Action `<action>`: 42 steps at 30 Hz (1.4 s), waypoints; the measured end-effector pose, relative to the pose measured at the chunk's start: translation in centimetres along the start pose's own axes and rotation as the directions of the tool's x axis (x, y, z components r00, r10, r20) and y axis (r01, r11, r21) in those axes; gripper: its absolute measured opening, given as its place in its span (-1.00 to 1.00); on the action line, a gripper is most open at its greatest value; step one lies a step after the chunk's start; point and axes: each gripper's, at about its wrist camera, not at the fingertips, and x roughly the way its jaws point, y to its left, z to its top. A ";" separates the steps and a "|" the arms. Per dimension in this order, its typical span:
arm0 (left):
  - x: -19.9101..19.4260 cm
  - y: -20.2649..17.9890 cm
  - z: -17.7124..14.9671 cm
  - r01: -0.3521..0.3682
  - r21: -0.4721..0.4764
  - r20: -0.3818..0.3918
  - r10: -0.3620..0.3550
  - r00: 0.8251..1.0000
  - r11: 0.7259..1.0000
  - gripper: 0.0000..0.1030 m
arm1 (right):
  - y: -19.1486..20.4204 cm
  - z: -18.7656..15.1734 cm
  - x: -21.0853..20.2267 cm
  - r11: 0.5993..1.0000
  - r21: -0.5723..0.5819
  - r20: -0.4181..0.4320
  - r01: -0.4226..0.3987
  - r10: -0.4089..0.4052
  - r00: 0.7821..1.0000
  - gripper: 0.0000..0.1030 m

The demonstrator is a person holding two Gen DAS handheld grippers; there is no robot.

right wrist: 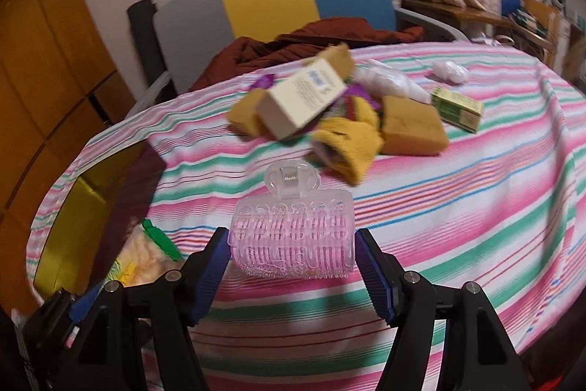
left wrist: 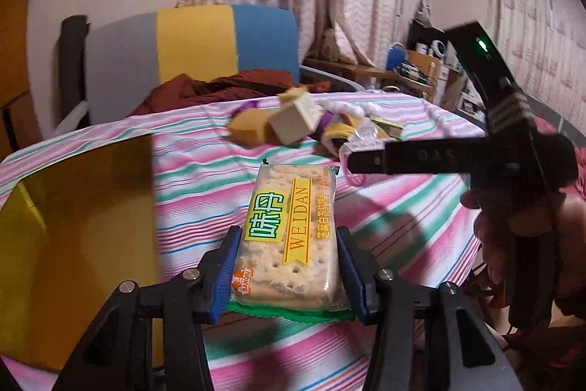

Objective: Organize objects
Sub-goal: 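Carry the cracker pack and pink roller over the gold tray with both tools, then open both tools to drop the cracker pack and pink roller into the tray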

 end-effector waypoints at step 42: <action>-6.3 20.5 -2.9 -0.464 -0.388 -0.179 0.429 0.885 0.796 0.23 | 22.1 -3.8 2.5 0.890 -0.287 -0.136 -0.355 0.328 0.935 0.71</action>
